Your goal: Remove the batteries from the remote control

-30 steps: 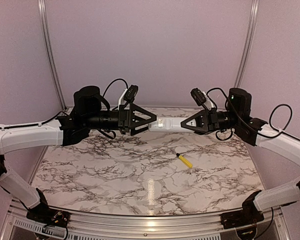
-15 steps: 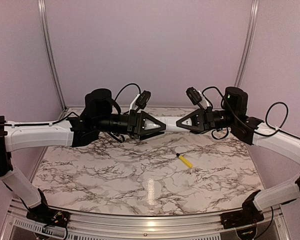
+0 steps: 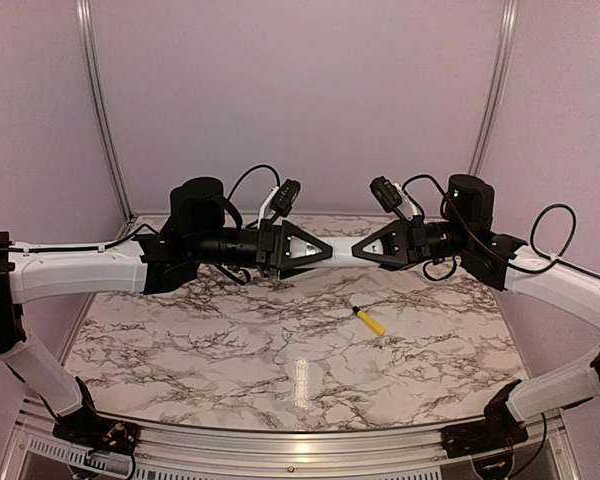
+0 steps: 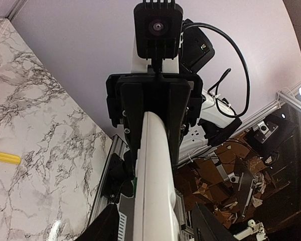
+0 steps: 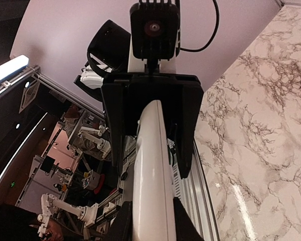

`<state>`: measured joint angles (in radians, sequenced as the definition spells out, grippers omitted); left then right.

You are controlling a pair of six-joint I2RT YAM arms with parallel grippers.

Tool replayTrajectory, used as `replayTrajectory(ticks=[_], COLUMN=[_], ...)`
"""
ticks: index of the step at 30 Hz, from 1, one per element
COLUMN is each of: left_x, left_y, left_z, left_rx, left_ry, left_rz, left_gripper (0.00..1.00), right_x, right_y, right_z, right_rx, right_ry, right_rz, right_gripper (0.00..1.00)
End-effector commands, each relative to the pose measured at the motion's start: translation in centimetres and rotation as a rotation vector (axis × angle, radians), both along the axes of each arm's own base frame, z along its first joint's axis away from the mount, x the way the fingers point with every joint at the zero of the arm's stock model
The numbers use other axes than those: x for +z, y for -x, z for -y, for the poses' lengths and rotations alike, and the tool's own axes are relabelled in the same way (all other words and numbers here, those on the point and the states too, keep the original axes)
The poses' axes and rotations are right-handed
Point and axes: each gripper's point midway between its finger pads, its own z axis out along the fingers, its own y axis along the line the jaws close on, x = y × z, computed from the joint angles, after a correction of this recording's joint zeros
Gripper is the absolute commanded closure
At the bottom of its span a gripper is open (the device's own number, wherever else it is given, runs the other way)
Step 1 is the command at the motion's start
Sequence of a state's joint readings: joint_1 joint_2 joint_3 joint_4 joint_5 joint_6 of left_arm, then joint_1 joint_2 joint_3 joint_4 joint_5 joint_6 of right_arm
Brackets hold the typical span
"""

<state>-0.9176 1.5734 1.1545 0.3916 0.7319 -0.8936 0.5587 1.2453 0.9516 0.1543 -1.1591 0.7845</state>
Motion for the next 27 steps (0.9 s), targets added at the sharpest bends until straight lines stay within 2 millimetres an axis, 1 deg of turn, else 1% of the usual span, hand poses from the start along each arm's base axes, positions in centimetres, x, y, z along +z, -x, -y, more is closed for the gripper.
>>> replayTrajectory(ticks=[1, 5, 7, 9, 12, 14, 16, 20, 24, 27], left_x=[0.8, 0.5, 0.4, 0.3, 0.1, 0.0, -0.2, -0.5, -1.2, -1.9], left_y=[-0.6, -0.7, -0.7, -0.6, -0.7, -0.7, -0.8, -0.9, -1.8, -2.6], left_z=[0.0, 0.0, 0.0, 0.0, 0.1, 0.1, 0.1, 0.1, 0.0, -0.2], left_rx=[0.028, 0.030, 0.027, 0.025, 0.025, 0.026, 0.032, 0.040, 0.093, 0.143], left_ry=[0.010, 0.003, 0.002, -0.001, -0.005, -0.009, -0.013, -0.024, -0.074, -0.116], left_rz=[0.033, 0.031, 0.029, 0.026, 0.020, 0.013, 0.009, -0.001, -0.015, -0.026], left_gripper=[0.49, 0.57, 0.62, 0.71, 0.89, 0.96, 1.00, 1.00, 1.00, 1.00], right_x=[1.8, 1.7, 1.6, 1.7, 1.6, 1.5, 1.4, 1.0, 0.6, 0.2], right_y=[0.5, 0.5, 0.5, 0.4, 0.3, 0.3, 0.2, -0.3, -0.9, -1.4], right_z=[-0.2, -0.2, -0.2, -0.2, -0.2, -0.3, -0.3, -0.4, -0.4, -0.3], right_rx=[0.023, 0.024, 0.020, 0.017, 0.017, 0.016, 0.012, -0.006, -0.044, -0.081], right_ry=[-0.020, -0.017, -0.015, -0.017, -0.018, -0.016, -0.014, 0.015, 0.054, 0.093], right_rz=[0.043, 0.039, 0.039, 0.042, 0.042, 0.042, 0.042, 0.041, 0.045, 0.055], right_gripper=[1.00, 1.00, 1.00, 1.00, 1.00, 1.00, 1.00, 1.00, 0.80, 0.59])
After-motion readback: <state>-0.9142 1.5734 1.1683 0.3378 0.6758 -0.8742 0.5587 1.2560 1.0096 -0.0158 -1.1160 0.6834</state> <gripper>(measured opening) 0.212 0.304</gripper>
